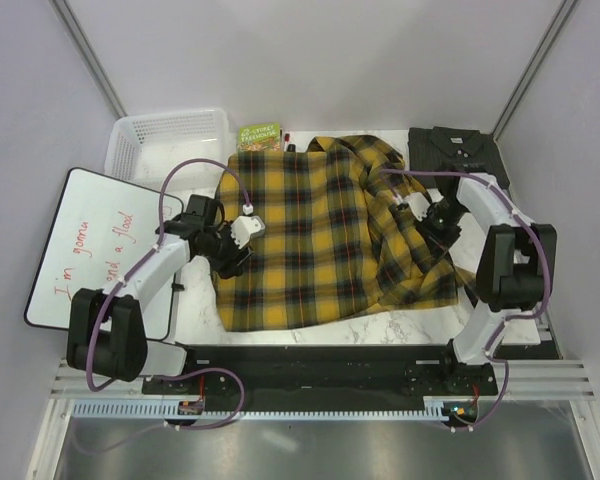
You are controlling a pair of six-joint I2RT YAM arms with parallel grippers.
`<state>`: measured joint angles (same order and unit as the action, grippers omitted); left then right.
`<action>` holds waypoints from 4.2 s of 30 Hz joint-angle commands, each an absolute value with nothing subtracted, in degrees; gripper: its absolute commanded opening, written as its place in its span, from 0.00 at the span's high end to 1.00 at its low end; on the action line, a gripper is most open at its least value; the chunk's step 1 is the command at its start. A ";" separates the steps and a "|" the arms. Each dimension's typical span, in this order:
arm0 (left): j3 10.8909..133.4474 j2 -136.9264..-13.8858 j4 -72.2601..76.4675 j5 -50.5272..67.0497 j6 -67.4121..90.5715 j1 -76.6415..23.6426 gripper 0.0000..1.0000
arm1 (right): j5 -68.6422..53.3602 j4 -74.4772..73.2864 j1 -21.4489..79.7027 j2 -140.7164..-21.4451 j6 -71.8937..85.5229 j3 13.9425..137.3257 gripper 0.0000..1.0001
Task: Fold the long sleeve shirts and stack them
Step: Flatten the shirt out
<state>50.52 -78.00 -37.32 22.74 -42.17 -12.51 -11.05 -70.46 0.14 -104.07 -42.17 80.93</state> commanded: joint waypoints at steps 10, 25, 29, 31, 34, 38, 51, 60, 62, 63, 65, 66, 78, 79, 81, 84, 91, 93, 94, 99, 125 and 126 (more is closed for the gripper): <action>49.48 -80.42 -36.12 19.33 -41.31 -12.66 0.54 | -9.13 -83.50 14.94 -57.31 -74.01 57.47 0.57; 53.08 -80.32 -35.42 28.05 -38.50 -13.18 0.45 | -16.43 -68.57 4.14 -94.10 -47.94 83.04 0.46; 53.79 -83.40 -34.45 22.95 -37.18 -13.18 0.46 | -15.57 -61.47 2.02 -106.50 -41.77 91.05 0.62; 53.53 -84.63 -34.02 20.22 -36.83 -13.10 0.46 | -12.06 -58.64 2.02 -108.27 -40.79 90.62 0.66; 52.56 -86.74 -33.49 17.41 -36.65 -13.01 0.47 | -8.19 -53.10 2.02 -110.47 -40.17 85.80 0.69; 50.11 -87.98 -34.36 14.25 -37.70 -13.09 0.52 | -5.54 -52.73 2.20 -110.40 -42.27 79.03 0.72; 41.58 -82.45 -47.43 10.81 -47.35 -13.36 0.67 | -0.35 -62.03 4.83 -95.38 -55.53 55.73 0.74; 52.89 -74.88 -57.84 21.17 -49.06 -13.36 0.60 | -12.29 -75.42 0.27 -87.61 -59.62 73.35 0.60; 56.67 -76.54 -53.28 22.14 -46.07 -13.27 0.57 | -13.27 -71.12 -2.28 -94.11 -54.08 83.11 0.52; 57.65 -77.25 -51.96 22.41 -43.97 -13.36 0.56 | -13.53 -69.89 -2.89 -96.48 -48.75 86.28 0.50; 60.11 -78.92 -48.45 22.33 -41.59 -13.27 0.53 | -14.85 -67.16 -5.53 -103.42 -44.58 95.33 0.44; 60.81 -80.58 -47.82 22.06 -41.40 -13.18 0.52 | -15.20 -66.37 -7.28 -105.71 -42.39 101.19 0.42; 62.05 -89.47 -38.15 16.88 -38.67 -10.90 0.50 | -12.39 -58.54 -12.65 -125.15 -34.63 113.21 0.46; 62.05 -90.34 -37.97 16.96 -38.50 -10.55 0.50 | -12.74 -58.45 -13.18 -125.50 -34.45 112.94 0.46; 61.88 -91.40 -37.53 16.96 -38.41 -10.11 0.50 | -13.09 -58.01 -14.32 -126.29 -34.19 111.28 0.46; 61.44 -92.81 -36.83 16.88 -37.97 -9.67 0.50 | -12.75 -56.61 -14.68 -126.30 -34.45 107.51 0.47; 60.82 -95.88 -35.42 17.05 -35.60 -9.67 0.51 | -10.11 -52.47 -14.77 -124.02 -34.45 97.83 0.79; 60.30 -97.20 -35.51 16.61 -35.51 -9.75 0.55 | -8.62 -51.77 -15.55 -122.01 -35.41 94.76 0.92; 59.42 -97.55 -35.59 15.83 -35.77 -9.76 0.57 | -8.00 -51.59 -15.90 -121.04 -35.68 93.53 0.97; 53.54 -96.69 -37.26 13.80 -38.05 -9.67 0.74 | -5.11 -51.15 -20.11 -112.88 -38.32 86.15 1.00; 63.17 -77.60 -44.41 23.82 -36.48 -10.99 0.41 | -21.08 -66.27 -24.45 -107.05 -42.72 102.89 0.38; 64.59 -78.65 -43.78 24.34 -35.52 -10.73 0.39 | -22.57 -65.66 -23.22 -107.22 -41.58 104.14 0.38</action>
<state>56.95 -77.41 -51.09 20.34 -38.61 -11.84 -12.80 -62.65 -27.33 -107.11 -45.47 96.07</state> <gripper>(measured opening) 0.554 0.620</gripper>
